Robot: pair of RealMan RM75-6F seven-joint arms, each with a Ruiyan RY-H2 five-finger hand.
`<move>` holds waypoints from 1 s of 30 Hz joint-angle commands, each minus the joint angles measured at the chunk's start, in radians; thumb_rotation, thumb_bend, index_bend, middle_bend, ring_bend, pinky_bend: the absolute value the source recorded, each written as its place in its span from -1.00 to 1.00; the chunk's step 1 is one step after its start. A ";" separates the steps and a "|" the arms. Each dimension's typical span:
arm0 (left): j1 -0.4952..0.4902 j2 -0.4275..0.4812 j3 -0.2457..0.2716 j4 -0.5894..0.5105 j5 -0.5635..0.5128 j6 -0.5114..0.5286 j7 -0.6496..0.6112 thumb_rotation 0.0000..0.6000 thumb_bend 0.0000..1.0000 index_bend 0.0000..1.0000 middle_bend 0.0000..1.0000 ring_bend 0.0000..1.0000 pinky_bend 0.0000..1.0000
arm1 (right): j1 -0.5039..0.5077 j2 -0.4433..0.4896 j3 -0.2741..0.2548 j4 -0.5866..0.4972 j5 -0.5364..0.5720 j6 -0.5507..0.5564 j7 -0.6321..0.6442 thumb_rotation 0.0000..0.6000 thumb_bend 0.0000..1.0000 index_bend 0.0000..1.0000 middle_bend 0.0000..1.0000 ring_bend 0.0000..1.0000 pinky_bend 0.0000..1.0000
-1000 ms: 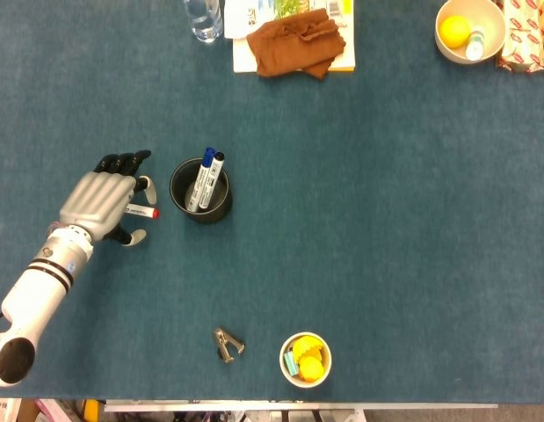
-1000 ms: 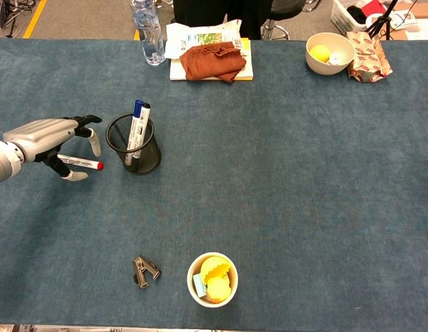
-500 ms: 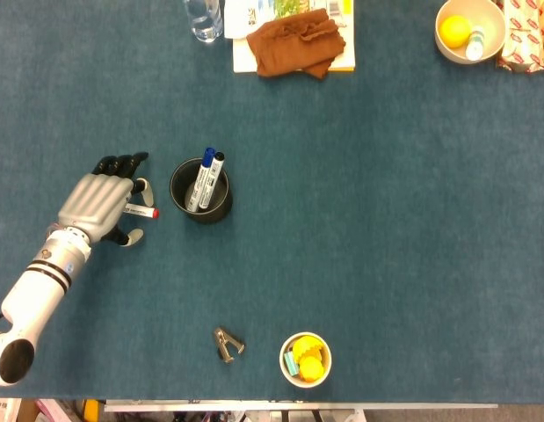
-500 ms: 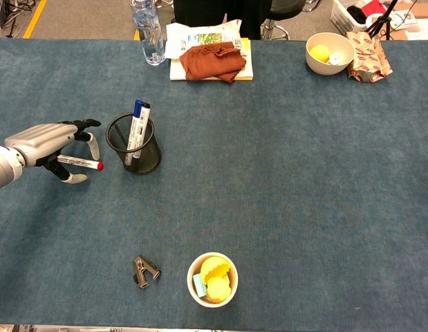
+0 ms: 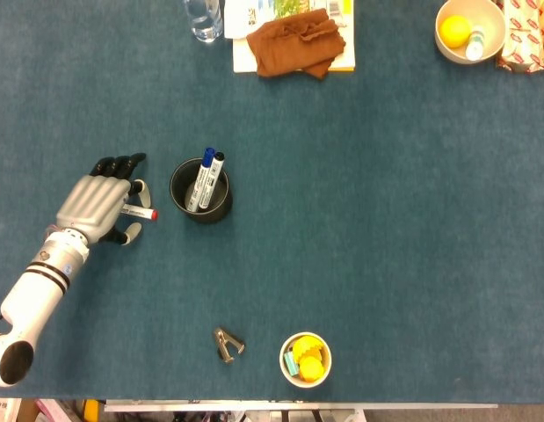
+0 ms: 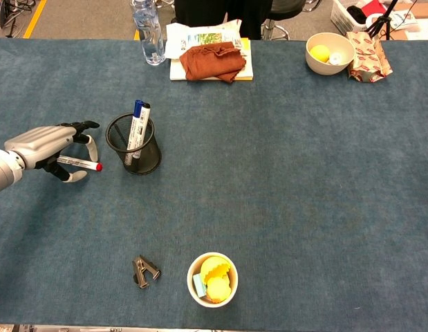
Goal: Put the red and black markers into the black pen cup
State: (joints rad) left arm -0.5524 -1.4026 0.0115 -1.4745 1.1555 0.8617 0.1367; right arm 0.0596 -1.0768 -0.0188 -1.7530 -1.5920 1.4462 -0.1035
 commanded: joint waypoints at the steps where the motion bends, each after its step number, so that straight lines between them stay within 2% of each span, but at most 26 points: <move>1: 0.003 -0.003 0.000 0.006 0.004 0.000 -0.002 1.00 -0.33 -0.16 -1.00 -1.00 -1.00 | 0.000 0.000 0.000 0.000 0.000 0.000 0.000 1.00 -1.00 -0.52 -0.49 -0.65 -0.30; 15: 0.016 -0.024 0.001 0.040 0.032 0.007 -0.016 1.00 -0.22 -0.10 -1.00 -1.00 -1.00 | -0.001 0.002 0.000 0.000 -0.001 0.002 0.000 1.00 -1.00 -0.52 -0.49 -0.65 -0.30; 30: 0.029 -0.027 -0.001 0.057 0.055 0.016 -0.029 1.00 -0.22 -0.08 -1.00 -1.00 -1.00 | 0.000 0.000 -0.001 0.000 0.000 0.000 -0.002 1.00 -1.00 -0.52 -0.49 -0.65 -0.30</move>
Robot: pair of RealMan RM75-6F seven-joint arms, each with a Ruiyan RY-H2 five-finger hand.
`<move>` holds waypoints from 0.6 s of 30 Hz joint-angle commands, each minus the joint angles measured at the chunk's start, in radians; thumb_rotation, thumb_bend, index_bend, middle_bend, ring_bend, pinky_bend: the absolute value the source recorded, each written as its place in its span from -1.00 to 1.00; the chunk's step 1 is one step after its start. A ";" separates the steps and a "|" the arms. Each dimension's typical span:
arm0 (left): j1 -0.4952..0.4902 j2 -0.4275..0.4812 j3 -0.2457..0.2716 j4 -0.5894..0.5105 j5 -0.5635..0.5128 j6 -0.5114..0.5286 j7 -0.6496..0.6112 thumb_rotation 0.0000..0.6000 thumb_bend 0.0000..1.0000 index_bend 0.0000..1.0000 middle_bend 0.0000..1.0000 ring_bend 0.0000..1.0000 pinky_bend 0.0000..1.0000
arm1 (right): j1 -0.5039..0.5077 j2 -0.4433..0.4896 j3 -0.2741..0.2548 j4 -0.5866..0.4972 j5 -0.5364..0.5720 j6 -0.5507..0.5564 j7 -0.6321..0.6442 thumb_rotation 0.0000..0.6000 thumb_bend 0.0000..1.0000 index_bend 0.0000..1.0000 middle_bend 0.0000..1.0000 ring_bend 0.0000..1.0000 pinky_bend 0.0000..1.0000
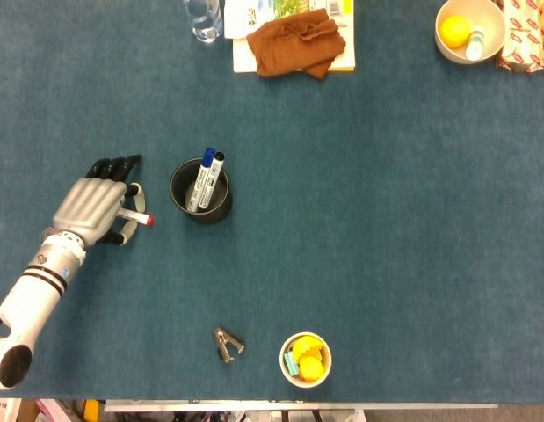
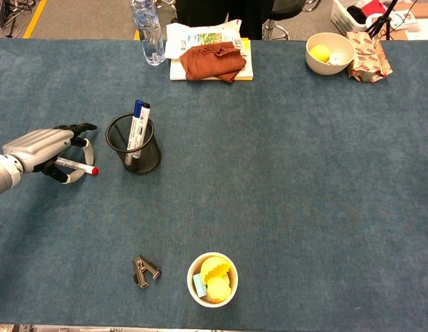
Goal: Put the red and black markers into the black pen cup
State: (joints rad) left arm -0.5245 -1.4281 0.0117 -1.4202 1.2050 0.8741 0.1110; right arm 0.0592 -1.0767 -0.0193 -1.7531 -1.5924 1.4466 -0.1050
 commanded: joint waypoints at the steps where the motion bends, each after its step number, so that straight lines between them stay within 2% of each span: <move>1: 0.003 -0.003 0.000 0.004 0.011 0.007 -0.006 1.00 -0.22 -0.08 -1.00 -1.00 -1.00 | 0.000 0.000 0.000 0.000 0.000 0.000 -0.001 1.00 -1.00 -0.52 -0.49 -0.65 -0.30; 18: 0.025 -0.015 -0.001 0.022 0.063 0.043 -0.037 1.00 -0.21 0.14 -1.00 -1.00 -1.00 | 0.000 0.000 0.000 0.000 0.000 0.000 0.001 1.00 -1.00 -0.52 -0.49 -0.65 -0.30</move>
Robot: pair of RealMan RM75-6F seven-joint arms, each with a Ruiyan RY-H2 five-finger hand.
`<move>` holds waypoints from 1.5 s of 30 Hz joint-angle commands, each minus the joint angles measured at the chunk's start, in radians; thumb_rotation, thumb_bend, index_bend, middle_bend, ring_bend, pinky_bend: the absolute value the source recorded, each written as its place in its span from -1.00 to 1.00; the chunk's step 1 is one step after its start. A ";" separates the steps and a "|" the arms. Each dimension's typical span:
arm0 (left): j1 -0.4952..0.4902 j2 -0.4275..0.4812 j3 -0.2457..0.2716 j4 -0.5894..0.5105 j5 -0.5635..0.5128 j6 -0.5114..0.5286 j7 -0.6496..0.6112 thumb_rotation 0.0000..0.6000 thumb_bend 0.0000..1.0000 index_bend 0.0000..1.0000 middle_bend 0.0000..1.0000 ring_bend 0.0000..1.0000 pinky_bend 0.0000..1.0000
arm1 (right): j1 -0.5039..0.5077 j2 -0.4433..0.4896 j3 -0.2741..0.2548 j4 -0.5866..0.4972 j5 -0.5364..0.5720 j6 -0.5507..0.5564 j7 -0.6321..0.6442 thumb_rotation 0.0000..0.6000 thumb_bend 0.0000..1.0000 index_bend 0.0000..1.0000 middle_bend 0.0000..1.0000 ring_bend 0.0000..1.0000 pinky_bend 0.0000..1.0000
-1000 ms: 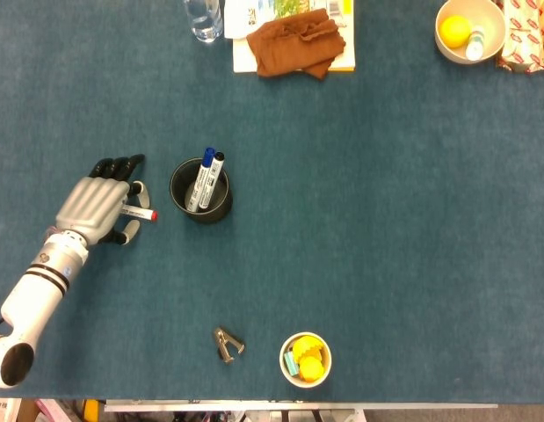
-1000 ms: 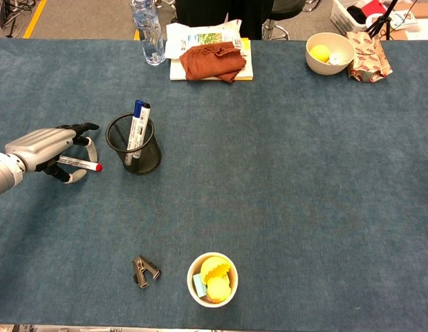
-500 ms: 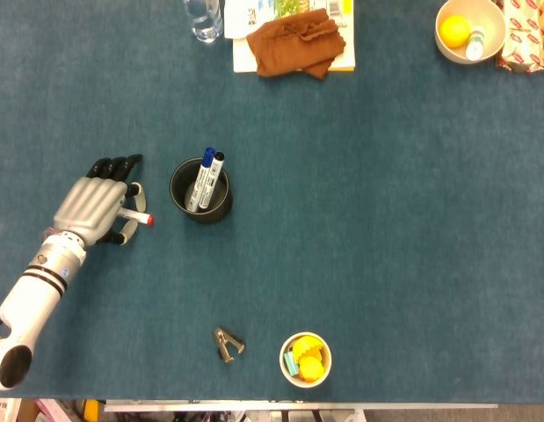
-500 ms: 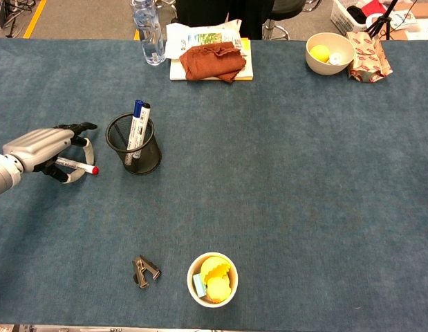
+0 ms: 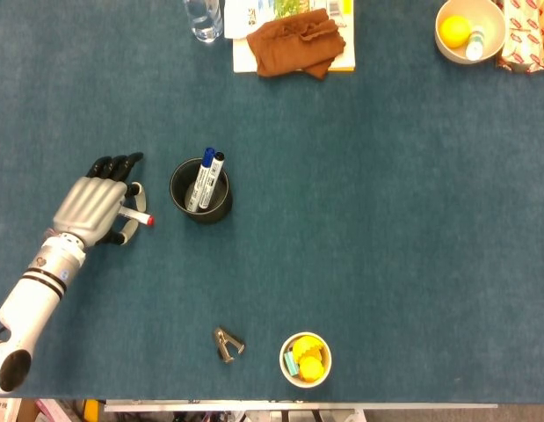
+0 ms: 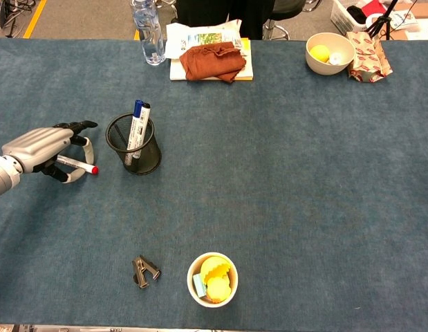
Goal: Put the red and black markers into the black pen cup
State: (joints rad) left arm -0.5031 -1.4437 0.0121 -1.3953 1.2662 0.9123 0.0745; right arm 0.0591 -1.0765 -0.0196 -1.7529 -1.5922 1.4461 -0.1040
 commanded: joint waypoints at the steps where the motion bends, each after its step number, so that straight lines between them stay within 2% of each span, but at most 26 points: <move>1: 0.004 0.001 -0.002 -0.005 0.003 0.009 0.000 1.00 -0.21 0.14 -1.00 -1.00 -1.00 | 0.000 0.000 0.000 -0.001 0.000 0.000 0.000 1.00 -1.00 -0.52 -0.49 -0.65 -0.30; 23: 0.012 0.013 -0.096 -0.195 -0.069 0.107 0.062 1.00 -0.18 0.21 -1.00 -1.00 -1.00 | -0.003 0.003 -0.001 -0.005 -0.005 0.006 0.001 1.00 -1.00 -0.52 -0.49 -0.65 -0.30; 38: -0.004 -0.034 -0.150 -0.201 -0.096 0.156 0.088 1.00 -0.16 0.22 -1.00 -1.00 -1.00 | -0.002 0.002 0.001 -0.005 -0.001 0.004 0.000 1.00 -1.00 -0.52 -0.49 -0.65 -0.30; 45: -0.015 -0.029 -0.167 -0.208 -0.105 0.166 0.110 1.00 -0.16 0.22 -1.00 -1.00 -1.00 | -0.002 0.003 -0.001 -0.005 -0.004 0.004 0.001 1.00 -1.00 -0.52 -0.49 -0.65 -0.30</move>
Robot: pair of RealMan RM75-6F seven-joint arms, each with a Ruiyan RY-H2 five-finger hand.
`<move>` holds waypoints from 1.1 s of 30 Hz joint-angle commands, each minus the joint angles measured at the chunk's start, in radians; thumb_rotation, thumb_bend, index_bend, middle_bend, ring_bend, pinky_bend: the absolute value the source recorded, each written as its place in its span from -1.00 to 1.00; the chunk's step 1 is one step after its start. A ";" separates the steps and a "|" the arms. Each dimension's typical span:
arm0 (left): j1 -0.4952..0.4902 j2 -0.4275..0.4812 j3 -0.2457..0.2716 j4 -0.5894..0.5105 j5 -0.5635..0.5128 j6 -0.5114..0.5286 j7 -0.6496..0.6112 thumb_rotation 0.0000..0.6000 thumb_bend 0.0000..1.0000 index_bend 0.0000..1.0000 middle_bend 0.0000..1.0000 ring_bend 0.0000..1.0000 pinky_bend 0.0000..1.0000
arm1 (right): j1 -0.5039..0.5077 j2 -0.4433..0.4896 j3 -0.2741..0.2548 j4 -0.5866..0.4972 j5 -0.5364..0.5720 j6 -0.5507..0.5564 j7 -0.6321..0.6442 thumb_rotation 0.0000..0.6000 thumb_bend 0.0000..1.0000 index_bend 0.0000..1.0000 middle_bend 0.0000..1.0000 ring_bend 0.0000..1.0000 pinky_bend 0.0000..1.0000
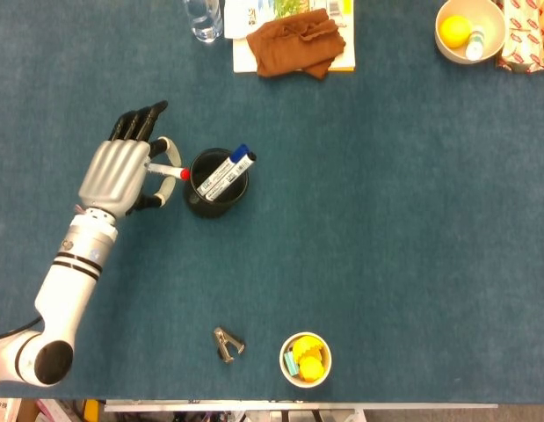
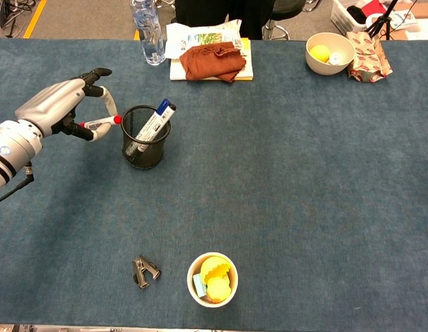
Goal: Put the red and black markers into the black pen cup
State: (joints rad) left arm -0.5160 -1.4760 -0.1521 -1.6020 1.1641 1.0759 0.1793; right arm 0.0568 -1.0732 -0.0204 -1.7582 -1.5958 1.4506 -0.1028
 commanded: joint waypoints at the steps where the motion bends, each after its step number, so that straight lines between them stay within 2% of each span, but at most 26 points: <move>1: -0.003 0.006 -0.004 -0.002 -0.004 0.004 0.009 1.00 -0.16 0.22 -1.00 -1.00 -1.00 | 0.000 -0.001 0.000 0.000 0.000 -0.001 -0.001 1.00 -1.00 -0.52 -0.49 -0.65 -0.30; 18: -0.011 0.028 -0.019 -0.002 -0.011 0.017 0.017 1.00 -0.14 0.22 -1.00 -1.00 -1.00 | 0.001 -0.006 -0.002 0.001 0.003 -0.007 -0.006 1.00 -1.00 -0.52 -0.49 -0.65 -0.30; 33: -0.043 0.038 -0.040 -0.064 -0.023 0.048 0.118 1.00 -0.14 0.23 -1.00 -1.00 -1.00 | 0.000 -0.006 -0.005 -0.002 0.000 -0.008 -0.007 1.00 -1.00 -0.52 -0.49 -0.65 -0.30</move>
State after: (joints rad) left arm -0.5578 -1.4394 -0.1912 -1.6639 1.1421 1.1231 0.2961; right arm 0.0569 -1.0794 -0.0254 -1.7601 -1.5953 1.4429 -0.1103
